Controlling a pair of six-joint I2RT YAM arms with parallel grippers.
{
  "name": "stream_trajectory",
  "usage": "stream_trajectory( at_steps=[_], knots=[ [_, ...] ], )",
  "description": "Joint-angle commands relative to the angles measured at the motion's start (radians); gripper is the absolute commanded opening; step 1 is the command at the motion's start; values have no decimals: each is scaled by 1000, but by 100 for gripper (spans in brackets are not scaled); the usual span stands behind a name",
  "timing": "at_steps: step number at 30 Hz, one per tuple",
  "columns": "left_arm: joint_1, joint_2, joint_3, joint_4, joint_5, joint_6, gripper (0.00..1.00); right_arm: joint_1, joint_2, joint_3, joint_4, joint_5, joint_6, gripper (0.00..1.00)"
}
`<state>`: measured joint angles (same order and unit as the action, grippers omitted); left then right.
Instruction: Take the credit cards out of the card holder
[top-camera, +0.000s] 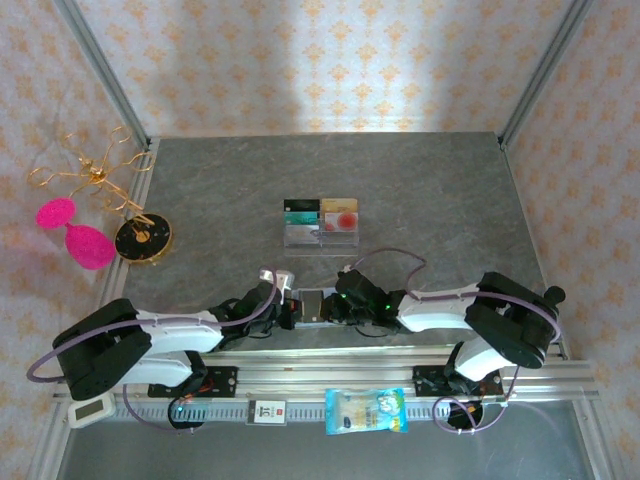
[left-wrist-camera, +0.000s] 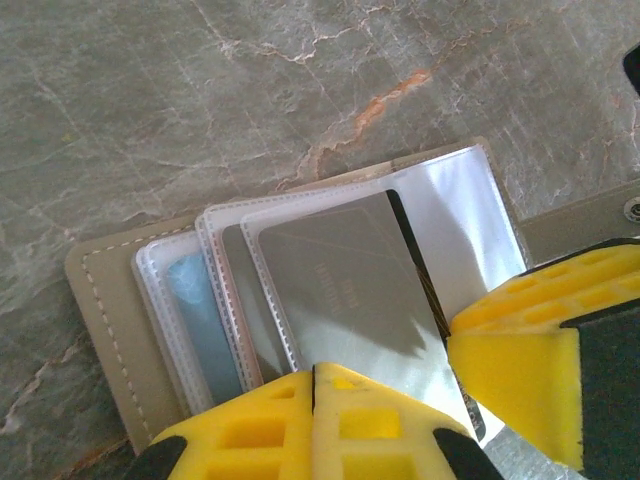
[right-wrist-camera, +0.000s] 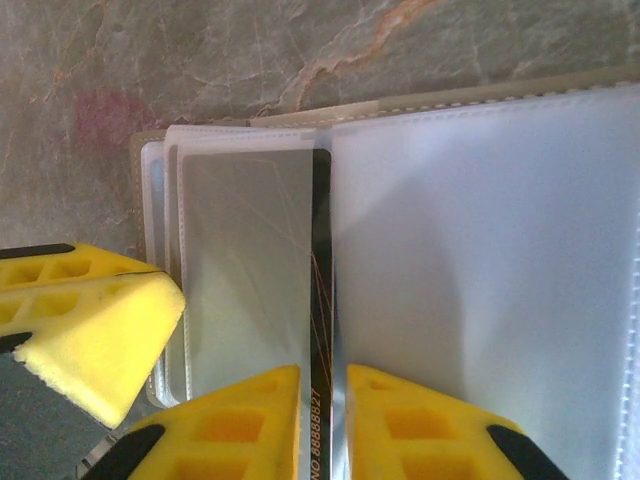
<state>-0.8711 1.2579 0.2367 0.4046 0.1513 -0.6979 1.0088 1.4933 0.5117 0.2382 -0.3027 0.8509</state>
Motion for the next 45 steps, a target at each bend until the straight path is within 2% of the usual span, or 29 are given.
stream_trajectory(
  at_steps=[1,6,13,19,22,25,28,35,45],
  knots=[
    [-5,35,1,-48,4,12,0,-5,25,18,-4,12,-18,14],
    [-5,29,-8,-47,5,8,0,-5,14,6,-6,25,-6,0],
    [9,-11,-42,-43,-8,0,0,-22,-106,-59,-112,130,30,0],
    [12,-48,-17,-64,-2,15,0,-24,-91,-53,-107,111,14,0],
    [10,-115,23,-123,-15,26,0,-24,-95,-32,-117,116,-10,17],
    [9,-181,59,-179,-34,40,0,-24,-132,-20,-133,135,-48,23],
    [5,-189,68,-159,-12,45,0,-24,-157,3,-136,101,-107,28],
    [4,-14,80,-67,1,40,0,-24,-113,60,-129,47,-157,30],
    [4,55,62,-53,-13,40,0,-26,-36,103,-99,51,-189,30]
  ],
)
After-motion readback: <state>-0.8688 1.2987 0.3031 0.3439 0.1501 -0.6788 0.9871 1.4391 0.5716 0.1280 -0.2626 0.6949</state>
